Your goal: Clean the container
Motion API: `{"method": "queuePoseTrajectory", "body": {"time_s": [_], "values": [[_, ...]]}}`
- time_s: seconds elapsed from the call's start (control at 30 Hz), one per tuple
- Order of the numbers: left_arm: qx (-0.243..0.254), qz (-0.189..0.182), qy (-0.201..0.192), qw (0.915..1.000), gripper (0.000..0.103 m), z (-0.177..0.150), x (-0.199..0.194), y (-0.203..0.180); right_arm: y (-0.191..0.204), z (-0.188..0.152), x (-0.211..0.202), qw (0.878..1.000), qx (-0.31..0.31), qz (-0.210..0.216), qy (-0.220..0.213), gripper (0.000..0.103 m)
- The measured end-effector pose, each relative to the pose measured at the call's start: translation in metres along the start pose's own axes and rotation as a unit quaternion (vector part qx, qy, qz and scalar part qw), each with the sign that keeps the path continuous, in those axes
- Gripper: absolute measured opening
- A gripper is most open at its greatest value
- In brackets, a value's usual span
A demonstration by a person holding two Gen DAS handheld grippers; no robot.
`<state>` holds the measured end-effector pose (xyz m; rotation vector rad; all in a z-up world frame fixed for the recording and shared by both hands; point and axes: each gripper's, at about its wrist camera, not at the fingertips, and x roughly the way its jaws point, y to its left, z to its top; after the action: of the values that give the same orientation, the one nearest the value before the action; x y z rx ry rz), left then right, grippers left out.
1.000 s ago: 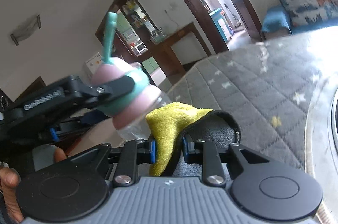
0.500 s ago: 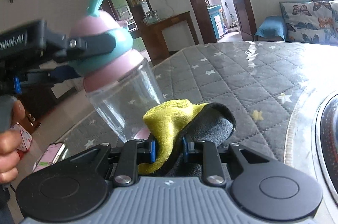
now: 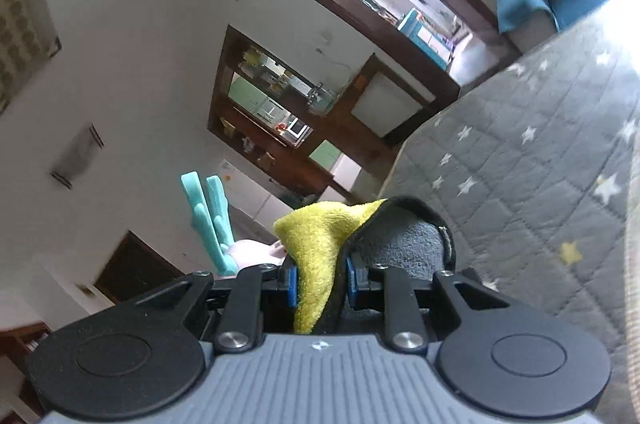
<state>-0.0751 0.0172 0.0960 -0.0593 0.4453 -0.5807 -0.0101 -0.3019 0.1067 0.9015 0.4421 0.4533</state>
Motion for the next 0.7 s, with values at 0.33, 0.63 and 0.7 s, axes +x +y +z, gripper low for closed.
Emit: {"method": "queuePoseTrajectory", "body": {"time_s": [0.33,0.63,0.7], "values": [[0.022,0.006,0.005,0.9997,0.069,0.008,0.015,-0.008,-0.064,-0.015,0.017,0.994,0.108,-0.01,0.02,0.023],[0.039,0.022,0.015,0.9989,0.069,0.008,0.024,-0.014,-0.08,-0.035,0.026,0.993,0.101,-0.045,0.046,0.023],[0.035,0.023,0.015,0.999,0.069,0.008,0.027,-0.013,-0.076,-0.038,0.026,0.994,0.069,-0.065,0.055,0.023]]}}
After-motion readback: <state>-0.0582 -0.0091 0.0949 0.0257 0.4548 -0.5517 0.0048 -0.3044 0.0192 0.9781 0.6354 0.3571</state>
